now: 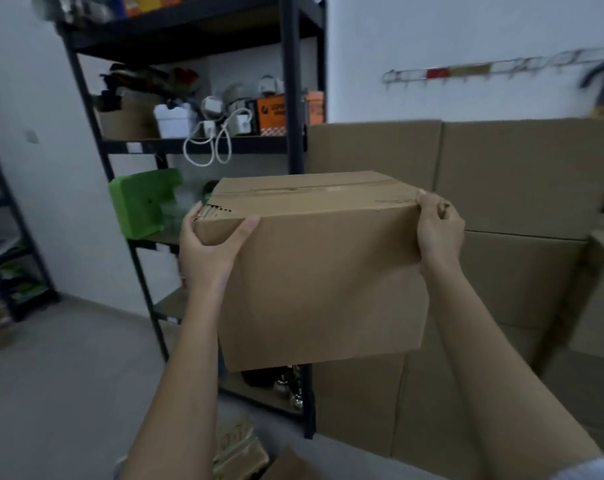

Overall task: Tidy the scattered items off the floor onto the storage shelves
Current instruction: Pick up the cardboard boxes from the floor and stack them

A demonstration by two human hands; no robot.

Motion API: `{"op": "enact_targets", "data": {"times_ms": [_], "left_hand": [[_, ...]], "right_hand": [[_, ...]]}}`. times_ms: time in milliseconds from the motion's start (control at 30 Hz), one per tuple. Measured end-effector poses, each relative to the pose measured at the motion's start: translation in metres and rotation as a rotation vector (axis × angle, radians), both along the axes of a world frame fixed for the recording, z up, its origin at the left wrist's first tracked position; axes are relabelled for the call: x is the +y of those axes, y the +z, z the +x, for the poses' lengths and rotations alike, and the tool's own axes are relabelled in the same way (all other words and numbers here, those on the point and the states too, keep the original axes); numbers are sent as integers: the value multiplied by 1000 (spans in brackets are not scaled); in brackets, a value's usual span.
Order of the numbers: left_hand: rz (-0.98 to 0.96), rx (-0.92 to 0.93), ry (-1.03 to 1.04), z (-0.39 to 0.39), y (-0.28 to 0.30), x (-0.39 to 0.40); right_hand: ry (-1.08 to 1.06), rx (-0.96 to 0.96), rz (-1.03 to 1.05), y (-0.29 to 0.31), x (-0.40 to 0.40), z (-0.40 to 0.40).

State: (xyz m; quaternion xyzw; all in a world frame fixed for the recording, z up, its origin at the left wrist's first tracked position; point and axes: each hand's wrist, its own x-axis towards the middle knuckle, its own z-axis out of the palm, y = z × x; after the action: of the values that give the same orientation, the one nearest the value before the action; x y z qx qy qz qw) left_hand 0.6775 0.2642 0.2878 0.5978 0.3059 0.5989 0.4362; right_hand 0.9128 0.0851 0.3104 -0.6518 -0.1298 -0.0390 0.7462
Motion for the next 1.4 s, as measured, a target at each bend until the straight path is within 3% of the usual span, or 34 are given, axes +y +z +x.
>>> {"op": "enact_targets", "data": {"times_ms": [467,900,1400], "left_hand": [[19,-21,-449,87,7,-122],[239,-67,-754,222,37,-252],[320,-82,-791,390,47,-415]], "right_hand": [[-400,-3,2,4,-212,-14],[-644,-95,73,35,-370,52],[-695,-134,95,57,-536,195]]}}
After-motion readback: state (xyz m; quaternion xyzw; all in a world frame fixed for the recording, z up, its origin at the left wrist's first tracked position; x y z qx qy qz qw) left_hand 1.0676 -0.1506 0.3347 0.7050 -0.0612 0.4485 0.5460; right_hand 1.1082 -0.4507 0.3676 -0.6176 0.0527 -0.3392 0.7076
